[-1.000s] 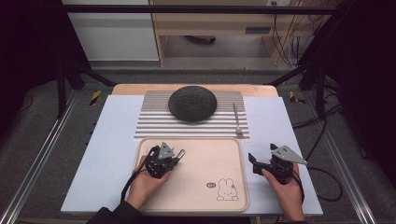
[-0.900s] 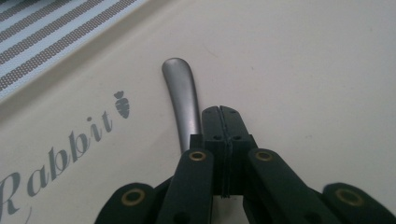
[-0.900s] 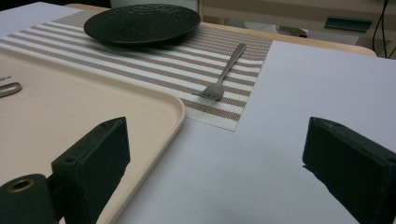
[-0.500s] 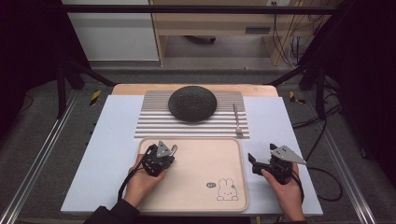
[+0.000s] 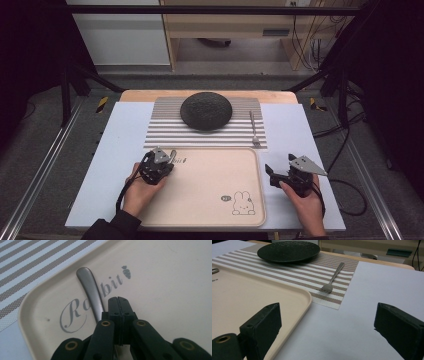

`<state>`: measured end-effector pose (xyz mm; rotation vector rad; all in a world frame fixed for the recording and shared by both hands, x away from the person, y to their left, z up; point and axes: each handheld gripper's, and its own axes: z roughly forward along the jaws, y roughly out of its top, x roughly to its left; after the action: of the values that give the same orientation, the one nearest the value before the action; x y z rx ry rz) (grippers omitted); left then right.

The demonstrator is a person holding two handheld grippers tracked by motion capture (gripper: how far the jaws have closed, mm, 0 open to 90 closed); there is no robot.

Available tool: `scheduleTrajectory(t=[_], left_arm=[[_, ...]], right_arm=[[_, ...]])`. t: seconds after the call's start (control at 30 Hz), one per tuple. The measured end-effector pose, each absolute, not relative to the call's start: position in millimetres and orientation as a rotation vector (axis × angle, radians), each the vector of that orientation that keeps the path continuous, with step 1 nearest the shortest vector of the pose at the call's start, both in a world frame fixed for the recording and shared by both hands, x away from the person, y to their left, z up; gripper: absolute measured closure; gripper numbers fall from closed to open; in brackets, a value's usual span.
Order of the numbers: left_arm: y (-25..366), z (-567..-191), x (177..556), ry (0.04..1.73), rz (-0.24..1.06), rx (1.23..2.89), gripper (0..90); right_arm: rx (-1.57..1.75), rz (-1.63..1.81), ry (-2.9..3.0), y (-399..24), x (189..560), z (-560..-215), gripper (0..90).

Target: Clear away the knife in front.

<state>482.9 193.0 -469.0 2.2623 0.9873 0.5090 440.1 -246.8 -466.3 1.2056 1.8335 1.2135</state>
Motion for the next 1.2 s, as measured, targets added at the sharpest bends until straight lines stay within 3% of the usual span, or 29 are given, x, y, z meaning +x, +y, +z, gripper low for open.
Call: scheduleTrajectory(t=[0.97, 1.2], left_arm=[[232, -471, 471, 1.085, 0.501, 2.181, 90.0], [230, -467, 471, 1.03, 0.577, 2.139, 90.0]], right_arm=[[1.228, 1.19, 1.83, -246, 443, -468, 7.5], [1.216, 1.203, 1.828, -246, 442, -467, 7.3]])
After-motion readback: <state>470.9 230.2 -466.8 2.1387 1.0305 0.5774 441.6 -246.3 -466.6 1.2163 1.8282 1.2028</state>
